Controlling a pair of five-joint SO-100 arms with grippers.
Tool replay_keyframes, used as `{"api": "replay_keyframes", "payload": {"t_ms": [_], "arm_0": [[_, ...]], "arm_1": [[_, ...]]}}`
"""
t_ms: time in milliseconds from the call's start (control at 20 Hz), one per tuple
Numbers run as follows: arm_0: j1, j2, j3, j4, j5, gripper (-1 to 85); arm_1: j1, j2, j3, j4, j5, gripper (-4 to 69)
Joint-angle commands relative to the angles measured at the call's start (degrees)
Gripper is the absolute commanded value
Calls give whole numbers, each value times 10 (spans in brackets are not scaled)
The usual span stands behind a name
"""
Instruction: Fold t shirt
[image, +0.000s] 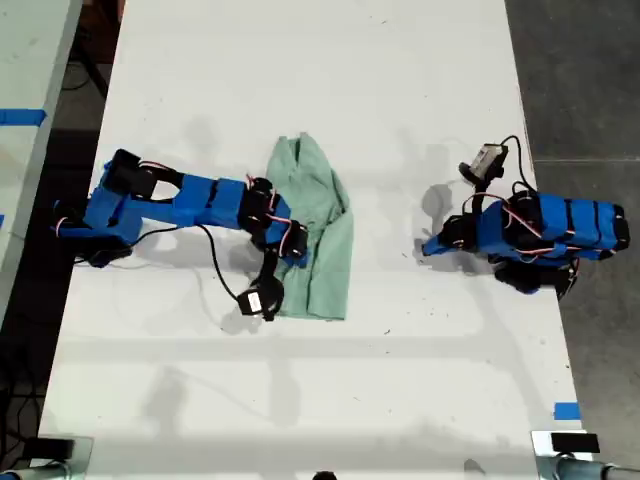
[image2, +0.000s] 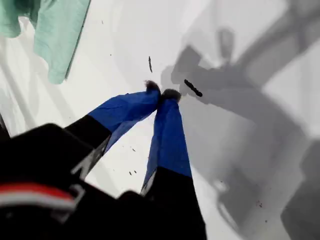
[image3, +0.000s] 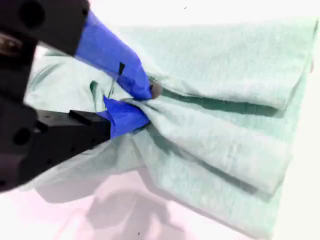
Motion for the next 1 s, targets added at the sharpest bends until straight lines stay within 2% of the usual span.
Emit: {"api": "replay_keyframes", "payload": {"t_ms": [0, 100, 150, 200, 400, 500, 700, 850, 950], "arm_0": [[-18, -8, -30, -48, 40, 239], [-20, -14, -30, -54, 54, 242], [-21, -9, -30, -54, 67, 200], [-23, 7, -30, -34, 63, -1], [-44, 171, -12, 75, 47, -1], [-53, 284, 4, 98, 50, -1], [-71, 413, 59, 120, 78, -1], [-56, 294, 25, 112, 98, -1], [-43, 217, 14, 84, 99, -1]], "arm_1": [[3, 7, 24, 4, -11, 22], [3, 7, 24, 4, -11, 22], [3, 7, 24, 4, -11, 22], [3, 7, 24, 4, -11, 22], [2, 7, 24, 4, -11, 22], [2, 7, 24, 4, -11, 22], [2, 7, 24, 4, -11, 22], [4, 7, 24, 4, -11, 22], [4, 7, 24, 4, -11, 22]]}}
